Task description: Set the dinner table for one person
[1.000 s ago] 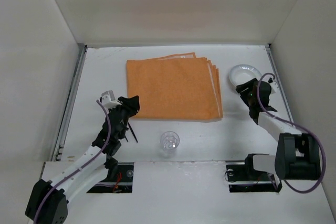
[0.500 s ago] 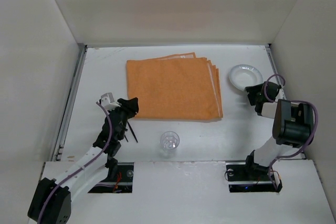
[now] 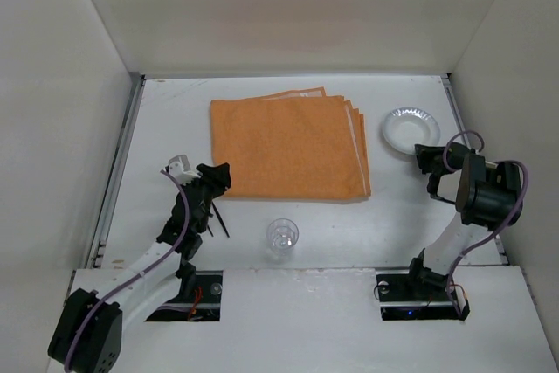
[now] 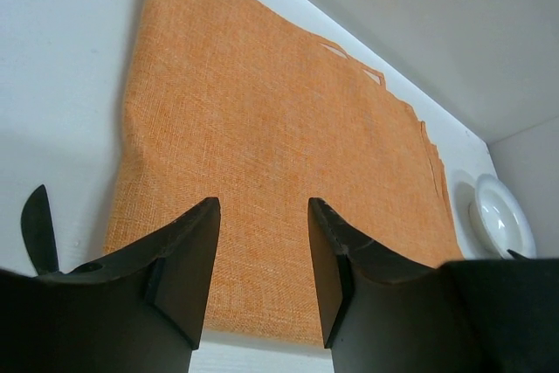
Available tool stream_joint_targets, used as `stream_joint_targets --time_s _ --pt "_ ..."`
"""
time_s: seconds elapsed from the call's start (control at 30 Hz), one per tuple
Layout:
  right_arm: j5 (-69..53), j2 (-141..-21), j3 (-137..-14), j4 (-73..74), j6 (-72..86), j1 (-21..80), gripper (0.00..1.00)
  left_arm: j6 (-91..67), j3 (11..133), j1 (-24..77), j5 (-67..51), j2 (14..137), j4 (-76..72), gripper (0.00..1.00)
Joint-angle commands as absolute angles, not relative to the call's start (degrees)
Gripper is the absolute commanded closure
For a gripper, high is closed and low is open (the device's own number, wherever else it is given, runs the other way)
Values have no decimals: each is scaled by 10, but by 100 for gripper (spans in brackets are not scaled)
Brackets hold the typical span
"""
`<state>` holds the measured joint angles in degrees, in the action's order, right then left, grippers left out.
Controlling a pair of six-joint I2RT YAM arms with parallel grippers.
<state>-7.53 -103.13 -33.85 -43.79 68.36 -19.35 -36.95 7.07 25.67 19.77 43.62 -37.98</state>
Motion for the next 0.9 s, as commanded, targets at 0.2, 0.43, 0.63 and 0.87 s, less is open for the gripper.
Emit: stream_joint_targets --time_s 0.2,0.43,0.63,0.87 --pt "-126 -872 -325 -563 702 -182 87 -372 63 251 207 465 -446 57" --pt "-139 -825 -361 -473 677 -9 87 -372 60 249 212 460 -448 56" --pt "-128 -903 -430 -439 671 153 86 -374 59 250 214 450 -443 55" --pt "-114 -996 -496 -433 685 257 85 -374 55 246 214 436 -439 54"
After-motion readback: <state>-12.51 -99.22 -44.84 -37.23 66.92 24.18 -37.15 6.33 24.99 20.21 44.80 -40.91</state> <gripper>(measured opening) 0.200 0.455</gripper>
